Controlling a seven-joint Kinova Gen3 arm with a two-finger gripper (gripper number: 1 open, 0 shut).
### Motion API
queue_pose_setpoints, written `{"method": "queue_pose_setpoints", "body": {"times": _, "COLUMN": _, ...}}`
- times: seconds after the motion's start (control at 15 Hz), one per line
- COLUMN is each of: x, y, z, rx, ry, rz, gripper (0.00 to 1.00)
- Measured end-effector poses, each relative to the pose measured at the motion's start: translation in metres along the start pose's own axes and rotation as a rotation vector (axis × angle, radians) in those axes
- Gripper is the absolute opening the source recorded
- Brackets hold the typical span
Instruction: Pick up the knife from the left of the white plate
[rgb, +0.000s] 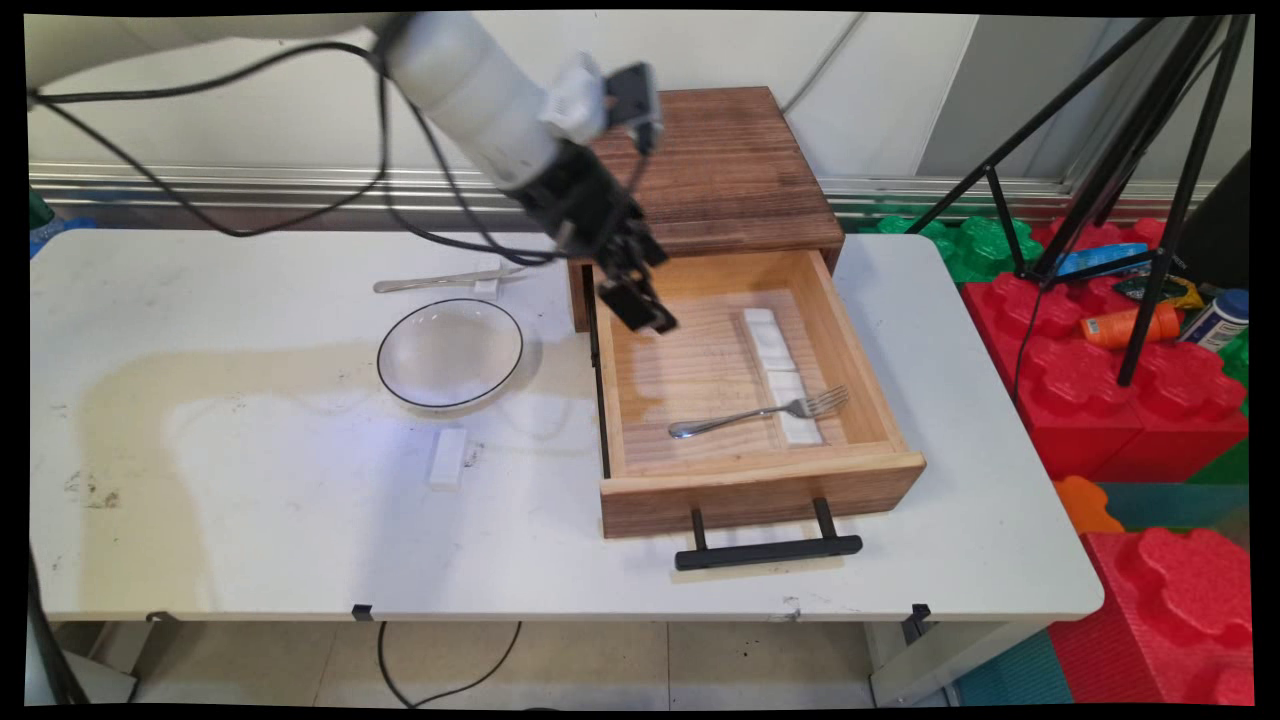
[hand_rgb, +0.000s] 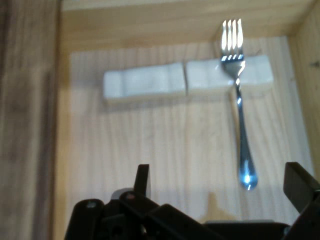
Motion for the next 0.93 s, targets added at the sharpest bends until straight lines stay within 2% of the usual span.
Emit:
{"method": "queue_pose_setpoints", "body": {"times": 0.27, "x": -0.031, "y": -0.011, "z": -0.047, "rx": 0.041, "ry": -0.014, "rz": -0.014, "gripper": 1.00}}
{"method": "queue_pose_setpoints", "body": {"times": 0.47, "x": -0.057, "y": -0.019, "z": -0.077, "rx": 0.082, "ry": -0.049, "rz": -0.036, "gripper": 1.00}}
{"method": "queue_pose_setpoints", "body": {"times": 0.67, "x": -0.075, "y": -0.028, "z": -0.093, "rx": 0.120, "ry": -0.088, "rz": -0.060, "gripper": 1.00}}
{"method": "queue_pose_setpoints", "body": {"times": 0.93, "x": -0.096, "y": -0.053, "z": -0.103, "rx": 0.177, "ry": -0.160, "rz": -0.077, "gripper": 1.00}}
